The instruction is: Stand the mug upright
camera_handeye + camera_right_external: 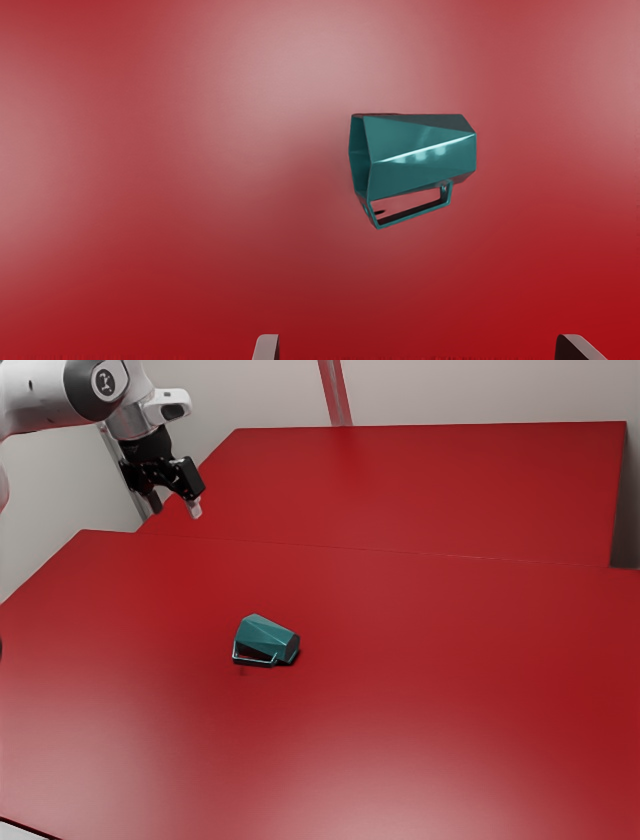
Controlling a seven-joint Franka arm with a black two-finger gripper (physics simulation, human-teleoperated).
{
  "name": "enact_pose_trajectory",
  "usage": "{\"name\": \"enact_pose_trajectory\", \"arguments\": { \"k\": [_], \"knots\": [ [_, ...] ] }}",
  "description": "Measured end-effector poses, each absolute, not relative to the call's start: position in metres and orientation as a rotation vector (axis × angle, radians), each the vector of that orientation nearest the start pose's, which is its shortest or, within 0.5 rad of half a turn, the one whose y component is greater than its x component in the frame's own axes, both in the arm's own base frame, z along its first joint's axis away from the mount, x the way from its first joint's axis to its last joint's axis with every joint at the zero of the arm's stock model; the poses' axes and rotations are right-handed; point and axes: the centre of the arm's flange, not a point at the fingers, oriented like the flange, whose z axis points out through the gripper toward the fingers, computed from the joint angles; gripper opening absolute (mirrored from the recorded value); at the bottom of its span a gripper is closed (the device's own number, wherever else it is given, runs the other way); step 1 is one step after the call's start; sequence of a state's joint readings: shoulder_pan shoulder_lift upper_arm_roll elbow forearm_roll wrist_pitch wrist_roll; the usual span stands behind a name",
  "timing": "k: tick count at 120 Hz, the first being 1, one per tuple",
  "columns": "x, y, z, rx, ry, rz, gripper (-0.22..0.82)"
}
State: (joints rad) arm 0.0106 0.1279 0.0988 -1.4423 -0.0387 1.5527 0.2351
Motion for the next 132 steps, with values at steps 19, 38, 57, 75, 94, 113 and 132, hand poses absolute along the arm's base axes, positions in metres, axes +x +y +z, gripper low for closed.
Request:
{"name": "enact_pose_trajectory", "arguments": {
  "k": [19, 38, 57, 75, 94, 113, 132],
  "knots": [
    [0.589, 0.055, 0.61, -3.166, 0.203, 0.025, 0.6],
    [0.587, 0.055, 0.607, -3.171, 0.199, 0.039, 0.6],
    [0.583, 0.061, 0.6, -3.204, 0.179, 0.061, 0.6],
    [0.577, 0.11, 0.588, -3.389, 0.067, 0.031, 0.6],
    [0.577, 0.162, 0.534, -3.627, -0.035, 0.035, 0.6],
    [0.6, 0.153, 0.475, -3.76, 0.067, 0.086, 0.6],
    [0.609, 0.156, 0.409, -3.882, 0.094, 0.145, 0.6]
  ]
}}
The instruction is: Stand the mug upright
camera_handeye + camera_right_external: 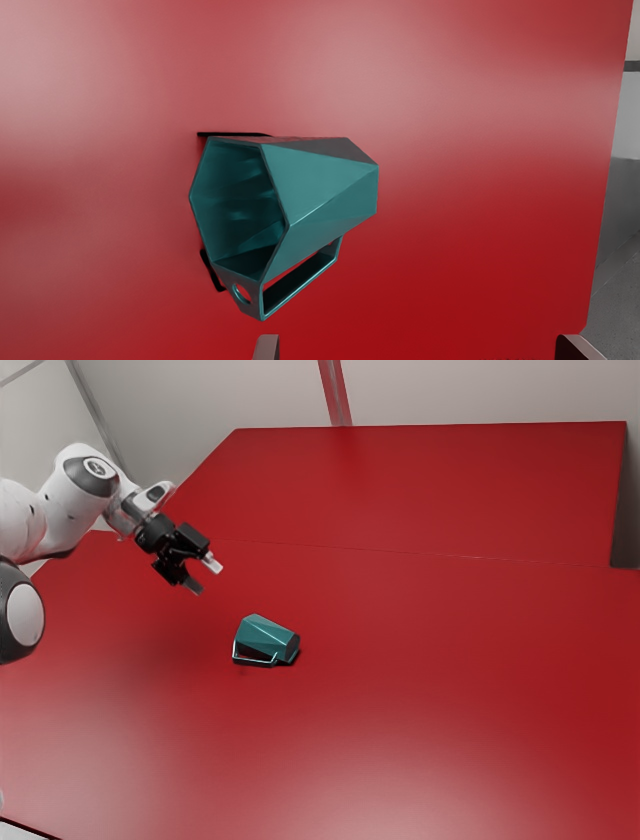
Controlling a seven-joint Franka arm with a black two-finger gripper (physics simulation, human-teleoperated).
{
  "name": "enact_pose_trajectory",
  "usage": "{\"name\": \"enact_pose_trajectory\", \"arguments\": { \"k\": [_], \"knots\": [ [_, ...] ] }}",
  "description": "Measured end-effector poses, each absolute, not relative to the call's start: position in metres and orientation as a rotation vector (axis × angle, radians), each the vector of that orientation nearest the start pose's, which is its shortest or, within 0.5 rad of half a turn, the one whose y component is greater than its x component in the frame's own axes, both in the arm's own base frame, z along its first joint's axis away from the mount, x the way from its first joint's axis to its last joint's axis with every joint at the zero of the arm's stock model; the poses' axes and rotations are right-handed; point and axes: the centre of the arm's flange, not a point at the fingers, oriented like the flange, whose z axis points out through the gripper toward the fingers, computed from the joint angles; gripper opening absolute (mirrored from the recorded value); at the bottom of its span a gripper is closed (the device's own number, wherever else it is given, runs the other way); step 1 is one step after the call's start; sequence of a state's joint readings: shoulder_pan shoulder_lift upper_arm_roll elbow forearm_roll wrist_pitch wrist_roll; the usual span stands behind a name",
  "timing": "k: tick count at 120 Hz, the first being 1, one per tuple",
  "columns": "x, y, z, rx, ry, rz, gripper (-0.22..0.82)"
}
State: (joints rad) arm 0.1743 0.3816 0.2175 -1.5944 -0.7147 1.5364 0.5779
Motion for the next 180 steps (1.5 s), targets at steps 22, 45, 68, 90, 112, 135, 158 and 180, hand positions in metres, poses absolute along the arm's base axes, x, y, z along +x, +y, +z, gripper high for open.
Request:
{"name": "enact_pose_trajectory", "arguments": {
  "k": [22, 45, 68, 90, 112, 135, 158, 180],
  "knots": [
    [0.604, 0.155, 0.353, 2.272, -0.057, -0.092, 0.6],
    [0.611, 0.148, 0.314, 2.214, -0.075, -0.068, 0.6],
    [0.613, 0.127, 0.285, 2.135, -0.084, -0.053, 0.6],
    [0.611, 0.112, 0.276, 2.09, -0.102, -0.033, 0.58],
    [0.611, 0.115, 0.276, 2.085, -0.119, -0.007, 0.12],
    [0.612, 0.112, 0.279, 2.083, -0.148, 0.012, -0.08],
    [0.612, 0.112, 0.292, 2.085, -0.18, 0.038, -0.14],
    [0.603, 0.109, 0.329, 2.102, -0.227, 0.076, -0.17]
  ]
}}
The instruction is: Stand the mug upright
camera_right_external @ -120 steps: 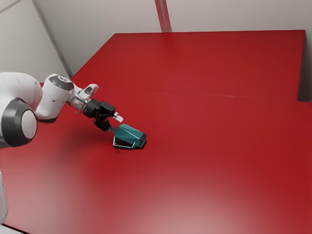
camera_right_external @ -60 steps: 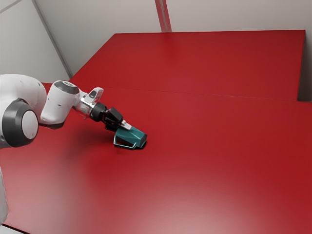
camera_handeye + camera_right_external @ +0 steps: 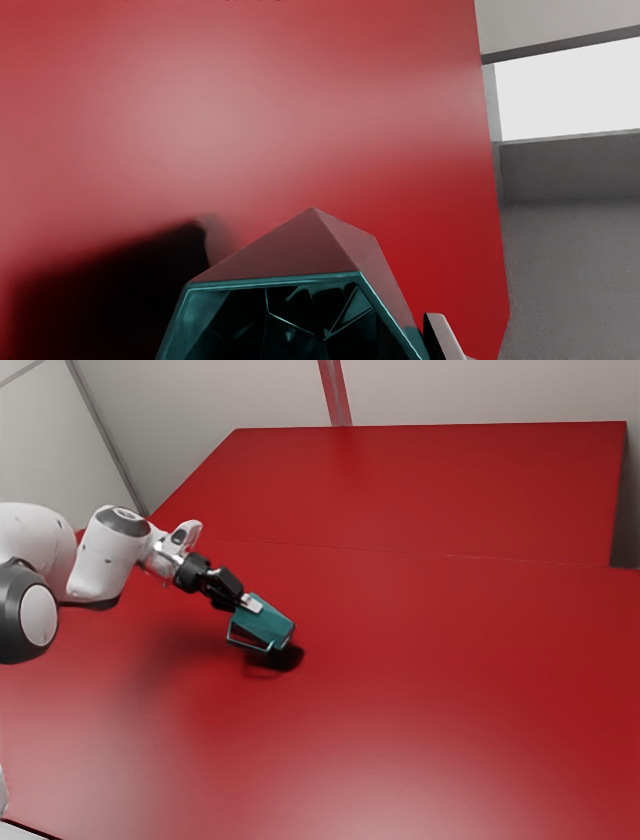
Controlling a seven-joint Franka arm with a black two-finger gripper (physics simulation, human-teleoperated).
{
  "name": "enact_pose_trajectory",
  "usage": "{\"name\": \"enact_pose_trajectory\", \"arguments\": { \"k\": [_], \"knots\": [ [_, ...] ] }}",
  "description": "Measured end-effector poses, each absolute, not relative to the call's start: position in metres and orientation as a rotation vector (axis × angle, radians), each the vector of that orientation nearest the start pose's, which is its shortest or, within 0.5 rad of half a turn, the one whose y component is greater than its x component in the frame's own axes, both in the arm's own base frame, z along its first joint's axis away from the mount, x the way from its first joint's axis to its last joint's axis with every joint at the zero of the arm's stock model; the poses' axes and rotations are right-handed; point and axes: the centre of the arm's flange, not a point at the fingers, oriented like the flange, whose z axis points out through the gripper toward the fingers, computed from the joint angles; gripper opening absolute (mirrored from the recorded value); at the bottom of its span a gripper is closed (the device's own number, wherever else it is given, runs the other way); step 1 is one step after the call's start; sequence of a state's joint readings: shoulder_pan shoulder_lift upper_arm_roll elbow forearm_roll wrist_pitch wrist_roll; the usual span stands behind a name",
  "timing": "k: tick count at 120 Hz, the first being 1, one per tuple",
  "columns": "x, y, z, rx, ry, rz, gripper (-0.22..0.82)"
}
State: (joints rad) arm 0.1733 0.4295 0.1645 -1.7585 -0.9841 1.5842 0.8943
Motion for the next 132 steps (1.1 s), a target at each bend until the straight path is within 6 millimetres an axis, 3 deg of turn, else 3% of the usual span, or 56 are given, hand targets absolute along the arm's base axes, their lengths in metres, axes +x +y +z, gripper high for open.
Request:
{"name": "enact_pose_trajectory", "arguments": {
  "k": [17, 42, 66, 80, 99, 132],
  "knots": [
    [0.604, 0.097, 0.373, 2.222, -0.338, 0.048, -0.17],
    [0.612, 0.091, 0.423, 2.534, -0.48, -0.028, -0.17],
    [0.616, 0.052, 0.442, 2.803, -0.618, -0.08, -0.17],
    [0.607, 0.039, 0.439, 2.908, -0.636, -0.095, -0.18],
    [0.598, 0.029, 0.407, 2.989, -0.602, -0.089, -0.18],
    [0.606, 0.012, 0.393, 3.092, -0.597, 0.009, -0.18]
  ]
}}
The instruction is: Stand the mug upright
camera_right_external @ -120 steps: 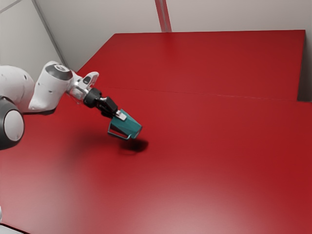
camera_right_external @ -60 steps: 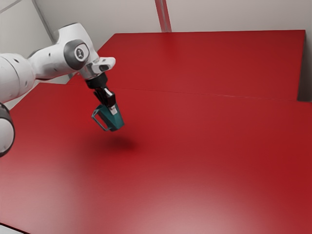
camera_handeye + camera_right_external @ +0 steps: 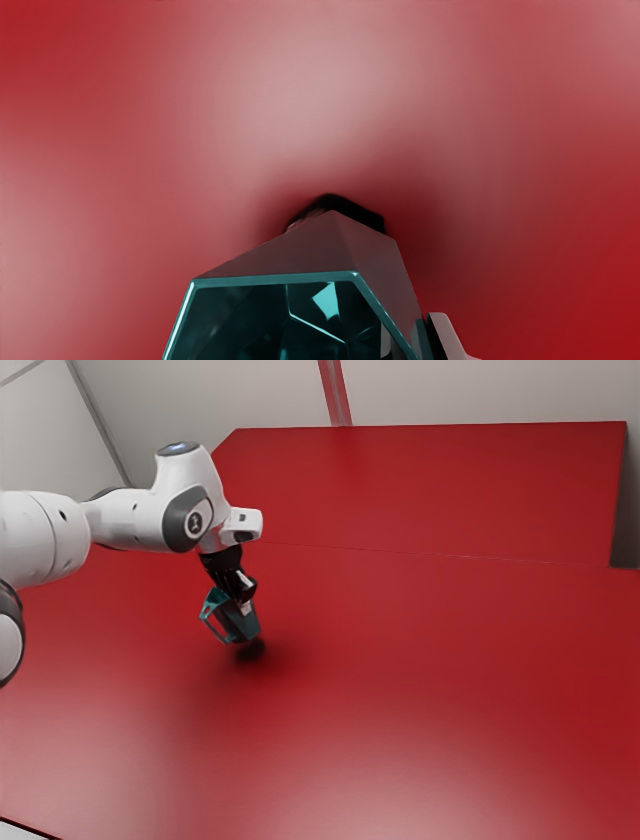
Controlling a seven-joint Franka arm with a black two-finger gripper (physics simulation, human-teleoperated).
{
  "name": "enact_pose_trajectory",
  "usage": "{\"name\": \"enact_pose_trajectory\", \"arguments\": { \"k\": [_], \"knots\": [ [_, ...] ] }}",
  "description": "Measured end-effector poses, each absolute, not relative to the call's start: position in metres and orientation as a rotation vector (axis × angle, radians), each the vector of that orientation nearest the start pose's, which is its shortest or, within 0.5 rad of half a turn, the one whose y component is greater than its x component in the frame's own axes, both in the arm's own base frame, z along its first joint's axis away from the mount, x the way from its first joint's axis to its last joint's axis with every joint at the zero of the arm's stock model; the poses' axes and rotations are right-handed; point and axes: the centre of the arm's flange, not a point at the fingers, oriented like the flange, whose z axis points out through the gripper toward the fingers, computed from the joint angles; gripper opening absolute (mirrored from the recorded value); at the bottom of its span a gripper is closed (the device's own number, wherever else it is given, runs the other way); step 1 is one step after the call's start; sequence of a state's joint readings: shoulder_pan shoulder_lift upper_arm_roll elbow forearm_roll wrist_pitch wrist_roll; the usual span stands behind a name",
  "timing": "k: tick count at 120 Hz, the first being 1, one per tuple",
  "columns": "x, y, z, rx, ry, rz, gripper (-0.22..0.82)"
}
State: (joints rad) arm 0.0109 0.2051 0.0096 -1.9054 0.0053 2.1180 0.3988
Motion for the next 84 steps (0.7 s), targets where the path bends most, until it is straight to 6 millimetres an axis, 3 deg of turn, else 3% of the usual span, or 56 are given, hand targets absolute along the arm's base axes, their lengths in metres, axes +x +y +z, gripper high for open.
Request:
{"name": "enact_pose_trajectory", "arguments": {
  "k": [60, 84],
  "knots": [
    [0.607, 0.009, 0.361, -3.067, 0.482, 0.027, -0.17],
    [0.607, 0.009, 0.357, -3.082, 0.453, 0.036, -0.01]
  ]
}}
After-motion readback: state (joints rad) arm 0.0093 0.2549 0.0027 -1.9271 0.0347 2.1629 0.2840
